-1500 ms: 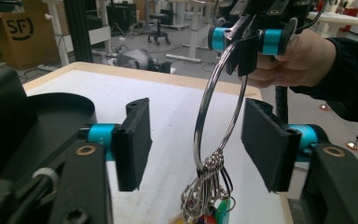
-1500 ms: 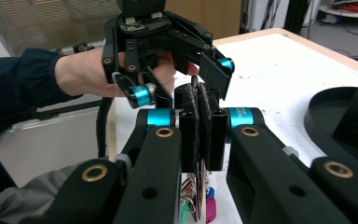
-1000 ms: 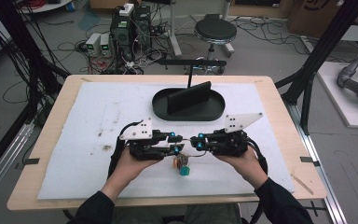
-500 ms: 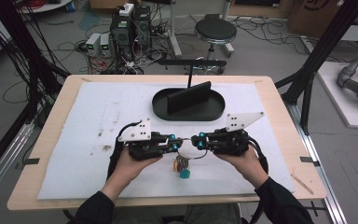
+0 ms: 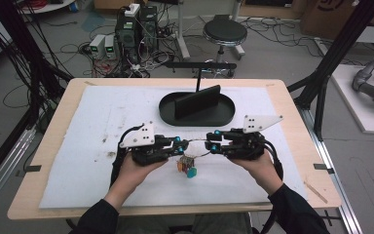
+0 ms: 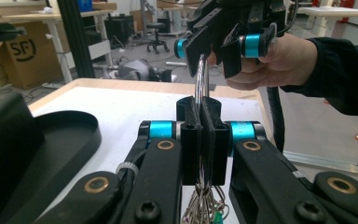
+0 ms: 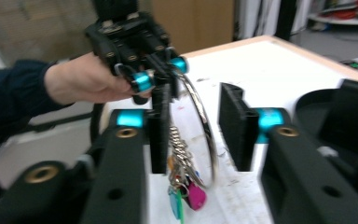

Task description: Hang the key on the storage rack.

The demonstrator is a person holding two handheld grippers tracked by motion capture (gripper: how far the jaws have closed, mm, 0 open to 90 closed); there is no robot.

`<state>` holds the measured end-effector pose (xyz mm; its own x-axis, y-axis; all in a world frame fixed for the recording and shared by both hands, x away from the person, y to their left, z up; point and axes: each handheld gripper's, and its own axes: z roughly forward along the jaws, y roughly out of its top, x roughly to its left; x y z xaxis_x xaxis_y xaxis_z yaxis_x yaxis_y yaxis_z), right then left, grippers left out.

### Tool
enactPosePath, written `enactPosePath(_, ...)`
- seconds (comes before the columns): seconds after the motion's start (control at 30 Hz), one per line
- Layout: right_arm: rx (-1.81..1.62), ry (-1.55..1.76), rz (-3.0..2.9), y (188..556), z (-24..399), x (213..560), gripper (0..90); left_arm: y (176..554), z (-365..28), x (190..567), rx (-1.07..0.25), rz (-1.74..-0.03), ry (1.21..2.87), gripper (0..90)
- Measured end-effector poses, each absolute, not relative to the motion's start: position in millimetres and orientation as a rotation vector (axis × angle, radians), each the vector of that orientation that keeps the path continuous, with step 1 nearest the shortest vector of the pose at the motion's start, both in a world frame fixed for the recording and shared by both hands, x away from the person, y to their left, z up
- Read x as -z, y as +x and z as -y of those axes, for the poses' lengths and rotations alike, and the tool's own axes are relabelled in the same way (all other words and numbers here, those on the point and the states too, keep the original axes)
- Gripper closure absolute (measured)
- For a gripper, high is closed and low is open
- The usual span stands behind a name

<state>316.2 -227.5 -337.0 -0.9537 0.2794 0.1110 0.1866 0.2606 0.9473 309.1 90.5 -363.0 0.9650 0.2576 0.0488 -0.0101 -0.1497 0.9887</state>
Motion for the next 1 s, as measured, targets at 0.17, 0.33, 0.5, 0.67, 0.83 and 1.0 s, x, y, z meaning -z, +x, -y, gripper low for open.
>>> enactPosePath(0.17, -1.831, 0.566, -2.321, 323.4, 244.7, 337.6, 46.9, 311.0, -97.0, 357.2, -0.267, -0.200, 1.699, 86.7)
enactPosePath(0.33, -1.825, 0.656, -2.231, 330.1, 262.8, 341.4, 42.4, 313.3, -104.0, 351.7, -0.304, -0.219, 1.686, 86.7)
enactPosePath(0.5, -1.776, 0.770, -2.089, 337.1, 292.9, 345.9, 40.5, 320.1, -118.6, 341.5, -0.376, -0.261, 1.649, 86.7)
enactPosePath(0.67, -1.751, 0.833, -2.024, 341.3, 311.6, 348.2, 39.2, 326.0, -127.2, 334.6, -0.420, -0.292, 1.623, 86.7)
enactPosePath(0.83, -1.732, 0.902, -1.953, 344.4, 332.5, 351.3, 39.2, 336.9, -133.9, 327.1, -0.484, -0.339, 1.610, 86.7)
enactPosePath(1.0, -1.724, 0.930, -1.927, 345.8, 340.5, 353.1, 39.6, 345.1, -135.3, 322.8, -0.519, -0.363, 1.598, 86.7)
